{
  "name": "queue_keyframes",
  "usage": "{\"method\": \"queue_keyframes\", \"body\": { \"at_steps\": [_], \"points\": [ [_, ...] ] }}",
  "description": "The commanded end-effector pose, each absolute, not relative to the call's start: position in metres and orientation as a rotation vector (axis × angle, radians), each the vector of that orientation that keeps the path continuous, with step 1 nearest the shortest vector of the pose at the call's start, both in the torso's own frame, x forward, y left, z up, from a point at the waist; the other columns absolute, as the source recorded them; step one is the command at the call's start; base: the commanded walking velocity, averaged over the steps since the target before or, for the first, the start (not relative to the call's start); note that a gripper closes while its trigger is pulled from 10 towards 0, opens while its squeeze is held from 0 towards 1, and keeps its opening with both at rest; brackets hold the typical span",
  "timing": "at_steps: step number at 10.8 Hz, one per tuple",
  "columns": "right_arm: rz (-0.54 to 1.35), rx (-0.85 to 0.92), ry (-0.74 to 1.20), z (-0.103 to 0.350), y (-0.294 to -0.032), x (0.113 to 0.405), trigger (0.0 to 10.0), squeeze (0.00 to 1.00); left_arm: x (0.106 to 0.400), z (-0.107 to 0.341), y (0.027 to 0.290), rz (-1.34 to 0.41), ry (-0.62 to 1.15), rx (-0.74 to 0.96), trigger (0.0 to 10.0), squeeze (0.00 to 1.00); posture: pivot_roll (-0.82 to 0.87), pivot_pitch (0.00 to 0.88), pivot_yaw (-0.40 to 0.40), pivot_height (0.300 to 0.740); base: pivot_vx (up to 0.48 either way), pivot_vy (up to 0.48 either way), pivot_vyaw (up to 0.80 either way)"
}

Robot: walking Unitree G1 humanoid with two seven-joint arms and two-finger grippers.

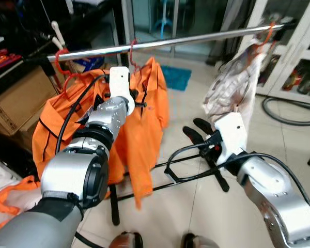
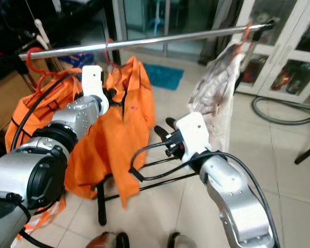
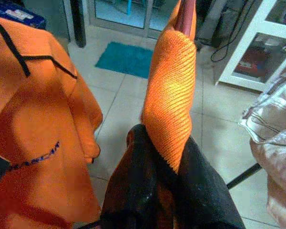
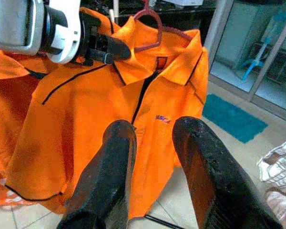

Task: Hang hanger

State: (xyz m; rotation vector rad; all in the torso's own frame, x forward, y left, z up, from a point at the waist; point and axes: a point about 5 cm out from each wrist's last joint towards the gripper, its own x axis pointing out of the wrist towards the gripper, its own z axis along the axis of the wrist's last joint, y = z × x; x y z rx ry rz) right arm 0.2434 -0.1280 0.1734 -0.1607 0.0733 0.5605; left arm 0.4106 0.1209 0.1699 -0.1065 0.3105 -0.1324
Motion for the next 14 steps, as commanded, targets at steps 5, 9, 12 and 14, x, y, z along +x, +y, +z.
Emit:
{"method": "queue_keyframes", "body": {
  "at_steps": [5, 9, 12, 14],
  "points": [
    [0.547, -0.168, 0.063, 0.184, -0.132, 0.244, 10.0, 0.00, 0.415, 0.188, 0.115, -0.213, 0.261, -0.085, 10.0, 0.00, -0.20, 0.132, 0.063, 0.740, 0.000, 0.000, 0.00],
    [0.564, -0.169, 0.057, 0.185, -0.130, 0.245, 10.0, 0.00, 0.415, 0.186, 0.111, -0.223, 0.266, -0.041, 10.0, 0.00, -0.20, 0.118, 0.065, 0.740, 0.000, 0.000, 0.00],
    [0.564, -0.156, 0.043, 0.187, -0.130, 0.245, 10.0, 0.00, 0.414, 0.184, 0.110, -0.234, 0.266, -0.044, 10.0, 1.00, -0.20, 0.116, 0.069, 0.740, 0.000, 0.000, 0.00],
    [0.552, -0.143, 0.032, 0.188, -0.130, 0.246, 10.0, 0.00, 0.415, 0.186, 0.110, -0.241, 0.245, -0.037, 10.0, 1.00, -0.19, 0.114, 0.068, 0.740, 0.000, 0.000, 0.00]
  ]
}}
